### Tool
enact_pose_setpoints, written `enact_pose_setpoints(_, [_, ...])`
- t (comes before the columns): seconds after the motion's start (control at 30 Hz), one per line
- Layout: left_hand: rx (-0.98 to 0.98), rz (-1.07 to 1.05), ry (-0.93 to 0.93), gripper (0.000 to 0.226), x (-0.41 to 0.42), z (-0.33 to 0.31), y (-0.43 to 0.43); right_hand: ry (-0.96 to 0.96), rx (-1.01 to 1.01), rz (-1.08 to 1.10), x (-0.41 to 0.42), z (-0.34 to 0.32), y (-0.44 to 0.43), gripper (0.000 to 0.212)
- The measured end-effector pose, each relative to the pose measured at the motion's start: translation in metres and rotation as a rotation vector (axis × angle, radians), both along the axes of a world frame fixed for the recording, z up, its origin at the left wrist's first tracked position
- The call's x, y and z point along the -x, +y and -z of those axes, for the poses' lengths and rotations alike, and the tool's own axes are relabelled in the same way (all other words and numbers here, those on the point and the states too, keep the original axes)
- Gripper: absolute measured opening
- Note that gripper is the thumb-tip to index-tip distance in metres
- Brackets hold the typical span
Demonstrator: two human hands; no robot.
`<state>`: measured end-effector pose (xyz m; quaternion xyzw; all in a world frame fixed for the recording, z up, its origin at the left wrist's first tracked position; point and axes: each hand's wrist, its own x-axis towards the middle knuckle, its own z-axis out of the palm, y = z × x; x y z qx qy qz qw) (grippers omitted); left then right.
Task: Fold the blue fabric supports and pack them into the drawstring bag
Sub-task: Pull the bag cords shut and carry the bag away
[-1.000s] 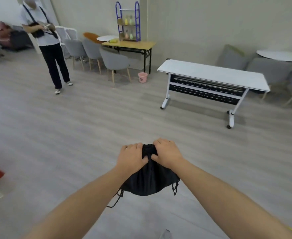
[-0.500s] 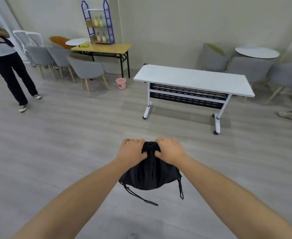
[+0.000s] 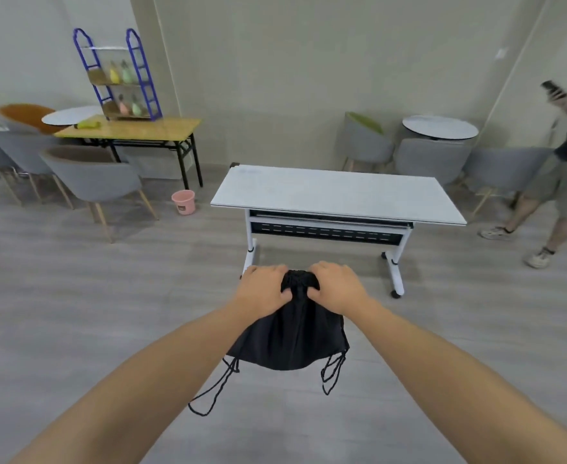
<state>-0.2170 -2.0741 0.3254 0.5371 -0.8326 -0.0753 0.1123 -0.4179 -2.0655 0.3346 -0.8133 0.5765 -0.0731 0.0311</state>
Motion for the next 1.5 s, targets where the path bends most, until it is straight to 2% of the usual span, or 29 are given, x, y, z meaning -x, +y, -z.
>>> enact_pose_setpoints(0.3, [0.030, 0.013, -0.011, 0.022, 0.042, -0.009, -0.232, -0.074, 0.041, 0.024, 0.045, -0.005, -0.227, 0.024])
enact_pose_setpoints(0.5, [0.030, -0.013, -0.051, 0.021, 0.082, -0.023, -0.368, -0.099, -0.009, -0.002, 0.084, -0.018, -0.368, 0.016])
enact_pose_setpoints(0.8, [0.061, -0.048, -0.021, 0.023, 0.107, -0.033, -0.560, -0.131, 0.042, 0.002, 0.111, -0.035, -0.559, 0.018])
enact_pose_setpoints(1.07, [0.068, 0.000, 0.003, 0.026, 0.108, -0.022, -0.726, -0.123, 0.004, 0.079, 0.110, -0.018, -0.724, 0.013])
enact_pose_setpoints(1.23, [-0.004, 0.033, 0.005, 0.023, 0.106, 0.007, -0.819, -0.145, -0.078, 0.140, 0.106, 0.016, -0.810, 0.015])
enact_pose_setpoints(1.37, [-0.086, 0.026, -0.033, 0.024, 0.108, 0.040, -0.880, -0.126, -0.144, 0.110, 0.109, 0.050, -0.873, 0.019])
enact_pose_setpoints(1.5, [-0.135, -0.022, 0.032, 0.024, 0.114, 0.059, -0.948, -0.161, -0.167, 0.080, 0.116, 0.069, -0.949, 0.021])
